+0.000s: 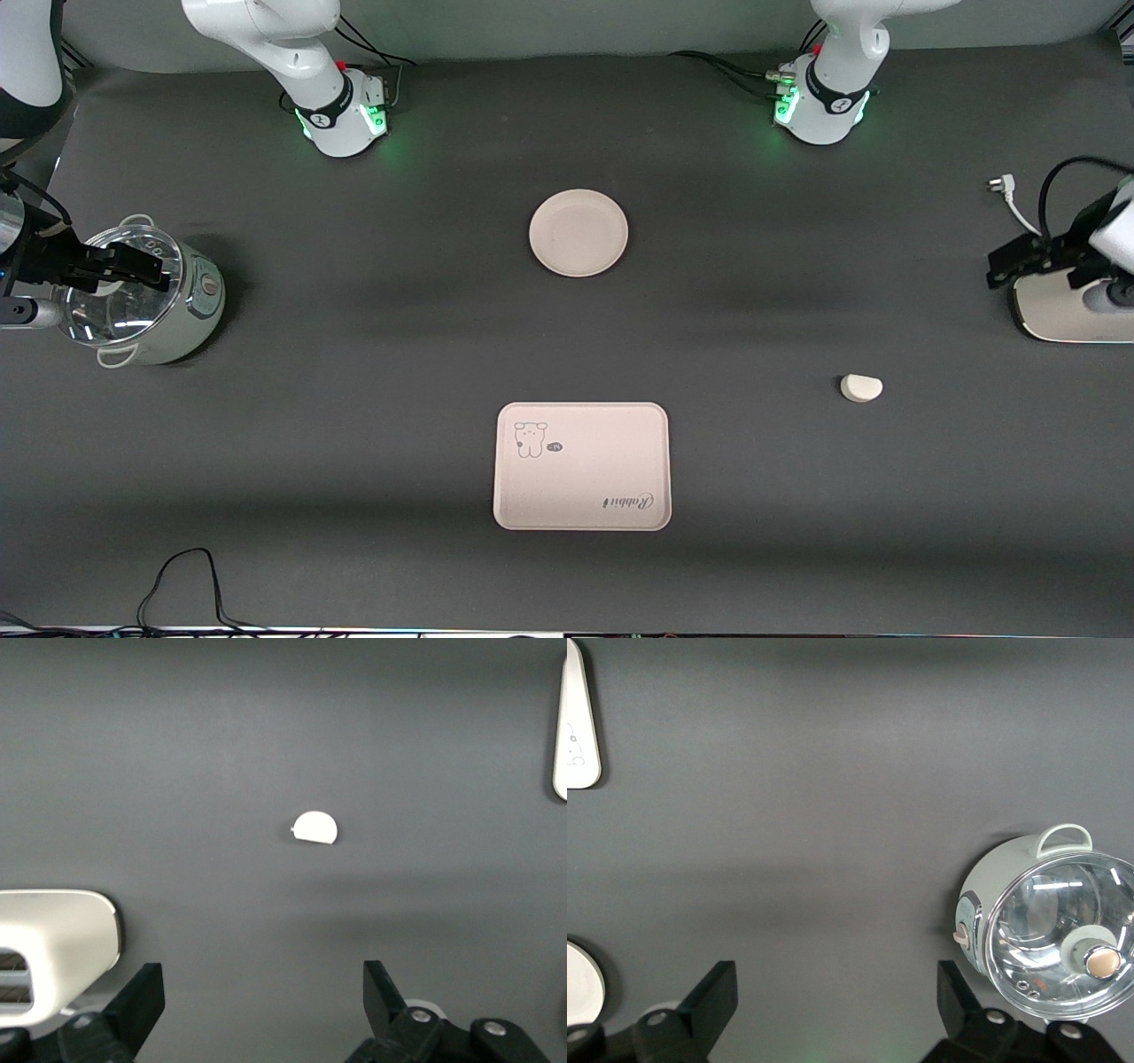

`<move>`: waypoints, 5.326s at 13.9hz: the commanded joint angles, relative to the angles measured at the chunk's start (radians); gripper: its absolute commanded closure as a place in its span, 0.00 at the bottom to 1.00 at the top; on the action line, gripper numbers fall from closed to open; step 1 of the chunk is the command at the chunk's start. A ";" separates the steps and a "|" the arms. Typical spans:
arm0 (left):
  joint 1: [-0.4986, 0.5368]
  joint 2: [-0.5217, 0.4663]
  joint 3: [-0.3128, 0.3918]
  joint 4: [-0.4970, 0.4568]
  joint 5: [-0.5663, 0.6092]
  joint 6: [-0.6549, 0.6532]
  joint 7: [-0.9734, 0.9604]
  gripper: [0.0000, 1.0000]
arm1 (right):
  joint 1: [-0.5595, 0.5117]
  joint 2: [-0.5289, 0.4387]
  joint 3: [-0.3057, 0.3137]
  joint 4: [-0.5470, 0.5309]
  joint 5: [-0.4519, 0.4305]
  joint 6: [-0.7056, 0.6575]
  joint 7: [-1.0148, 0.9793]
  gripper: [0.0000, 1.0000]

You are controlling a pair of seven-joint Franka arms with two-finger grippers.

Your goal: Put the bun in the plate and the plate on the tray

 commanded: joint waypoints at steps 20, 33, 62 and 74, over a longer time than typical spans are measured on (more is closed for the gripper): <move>-0.038 0.427 -0.002 -0.232 -0.054 0.703 -0.074 0.00 | -0.001 -0.006 -0.003 -0.003 0.012 0.005 -0.009 0.00; -0.058 0.484 -0.011 -0.302 -0.064 0.826 -0.082 0.51 | -0.001 -0.006 -0.003 -0.003 0.013 0.005 -0.009 0.00; -0.452 0.359 -0.551 -0.304 0.146 0.650 -1.320 0.66 | -0.001 -0.004 -0.003 -0.003 0.013 0.007 -0.009 0.00; -0.507 0.473 -0.550 -0.333 0.283 0.693 -1.405 0.00 | -0.001 -0.003 -0.001 -0.004 0.013 0.007 -0.009 0.00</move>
